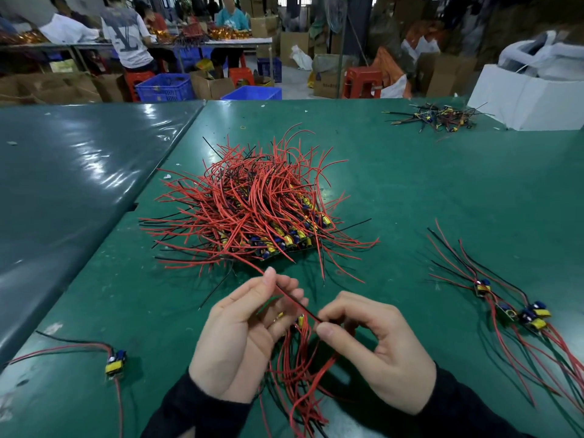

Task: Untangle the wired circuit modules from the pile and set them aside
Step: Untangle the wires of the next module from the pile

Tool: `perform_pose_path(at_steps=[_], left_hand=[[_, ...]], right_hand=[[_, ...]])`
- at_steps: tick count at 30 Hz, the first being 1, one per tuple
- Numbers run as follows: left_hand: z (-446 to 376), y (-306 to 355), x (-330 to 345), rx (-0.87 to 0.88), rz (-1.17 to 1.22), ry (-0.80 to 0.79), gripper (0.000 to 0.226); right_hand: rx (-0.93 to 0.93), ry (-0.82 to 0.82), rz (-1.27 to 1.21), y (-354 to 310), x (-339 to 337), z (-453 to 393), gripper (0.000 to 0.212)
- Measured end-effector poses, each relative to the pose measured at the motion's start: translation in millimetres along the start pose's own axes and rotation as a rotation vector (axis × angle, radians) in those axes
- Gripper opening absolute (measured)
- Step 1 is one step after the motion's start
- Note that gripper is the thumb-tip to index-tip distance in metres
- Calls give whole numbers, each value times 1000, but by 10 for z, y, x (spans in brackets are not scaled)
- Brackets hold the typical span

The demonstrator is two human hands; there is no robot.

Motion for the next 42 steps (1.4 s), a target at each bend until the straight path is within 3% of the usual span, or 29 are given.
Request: perform_pose_path(at_steps=[4,7,10,15,23,31,34,37,42], left_hand=[[-31,-19,1,-107,89,54,27],[-26,11,-11,-142,117,30,22],[-14,26,-23,-139,136,-10,17],[-37,-28,-16,-110,185,62,31],[-86,107,-85,-41,202,-49,35],[-86,156,-133,-142,246,-131,48],[-80,169,-132,-191,238,-76,41],[-99,142,-138,-138,221,35,26],[-129,148,-167,-81,302,97,22]], right_hand=[[-19,13,39,3,-18,-11,9],[-34,0,75,-3,-31,-12,9],[-42,-33,66,-20,-12,-12,8],[-2,-43,30,-7,-58,-7,9],[-27,-48,54,-17,-57,-8,9],[-34,-77,82,0,-77,-13,8],[-44,-138,97,2,-28,-2,8],[-15,-111,72,17,-25,-3,9],[22,-146,14,2,-14,-9,10]])
Point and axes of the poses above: each hand's wrist, its own z-axis away from the middle knuckle, its own x-axis out of the palm, y = z × x, the point moved 2 cm from there along -z, towards the middle knuckle, and after that the axes turned 12 degrees about x, right-handed, at the moved point
